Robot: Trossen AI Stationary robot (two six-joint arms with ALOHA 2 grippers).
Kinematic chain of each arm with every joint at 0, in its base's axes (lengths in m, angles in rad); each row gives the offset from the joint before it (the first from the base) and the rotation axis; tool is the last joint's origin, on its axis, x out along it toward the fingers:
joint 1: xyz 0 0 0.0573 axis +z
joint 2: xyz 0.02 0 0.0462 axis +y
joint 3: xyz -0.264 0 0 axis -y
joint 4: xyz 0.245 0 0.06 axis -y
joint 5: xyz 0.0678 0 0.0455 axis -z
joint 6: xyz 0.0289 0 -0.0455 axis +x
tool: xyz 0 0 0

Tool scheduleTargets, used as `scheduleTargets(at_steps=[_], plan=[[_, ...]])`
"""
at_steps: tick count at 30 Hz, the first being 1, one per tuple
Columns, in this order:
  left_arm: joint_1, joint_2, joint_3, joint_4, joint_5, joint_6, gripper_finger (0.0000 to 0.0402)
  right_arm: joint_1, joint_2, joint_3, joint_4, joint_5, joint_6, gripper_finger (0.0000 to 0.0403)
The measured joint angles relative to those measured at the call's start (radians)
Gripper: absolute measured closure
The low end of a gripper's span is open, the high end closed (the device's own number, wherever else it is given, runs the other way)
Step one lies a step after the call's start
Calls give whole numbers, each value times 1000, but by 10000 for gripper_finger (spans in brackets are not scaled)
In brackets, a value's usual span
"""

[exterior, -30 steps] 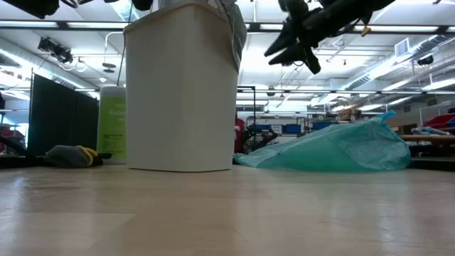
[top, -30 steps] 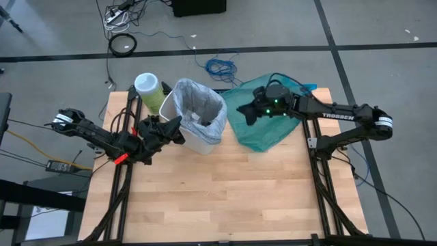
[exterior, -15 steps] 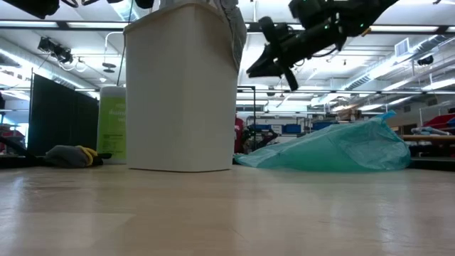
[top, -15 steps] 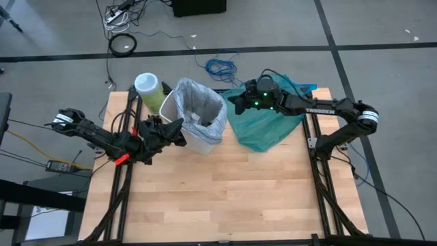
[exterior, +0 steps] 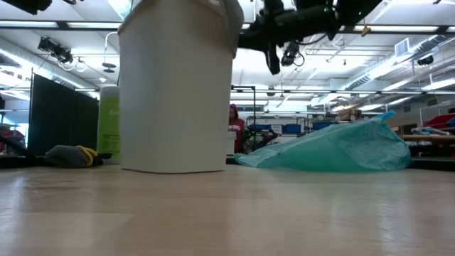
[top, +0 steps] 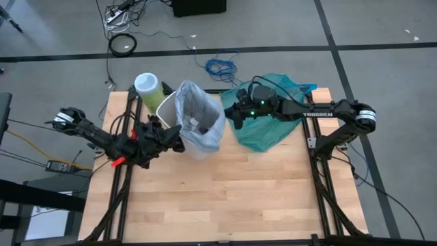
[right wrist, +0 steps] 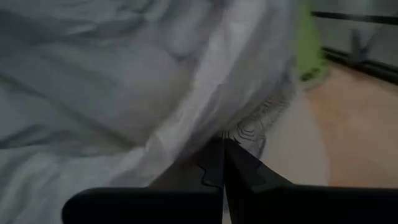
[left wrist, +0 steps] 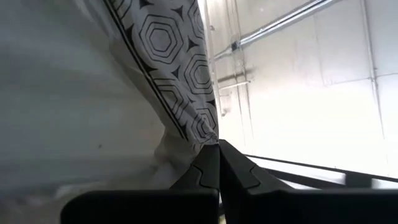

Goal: Place trash/remove bag and relplace
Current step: Remove the light blue trash bag from the trash bin

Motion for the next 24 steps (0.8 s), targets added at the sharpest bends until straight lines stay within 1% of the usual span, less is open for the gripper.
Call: scheduleTargets(at_steps=[2, 6, 9, 15, 18, 20, 24], plan=[[-17, -1, 0, 10, 4, 1, 399, 39, 0, 12, -27, 2, -1, 402], [-46, -4, 0, 43, 8, 20, 399, 119, -1, 25, -74, 41, 0, 402], [-62, -4, 0, 61, 6, 53, 399, 187, -2, 24, -94, 34, -44, 403], [-83, -4, 0, 128, 7, 47, 399, 287, -5, 24, -137, 56, -87, 403], [-91, -4, 0, 128, 7, 55, 399, 345, -5, 24, -139, 77, -145, 403], [-95, -4, 0, 121, 7, 56, 399, 376, -5, 24, -161, 123, -151, 403], [-101, -3, 0, 45, 25, 49, 399, 409, -5, 24, -153, 170, -196, 403]])
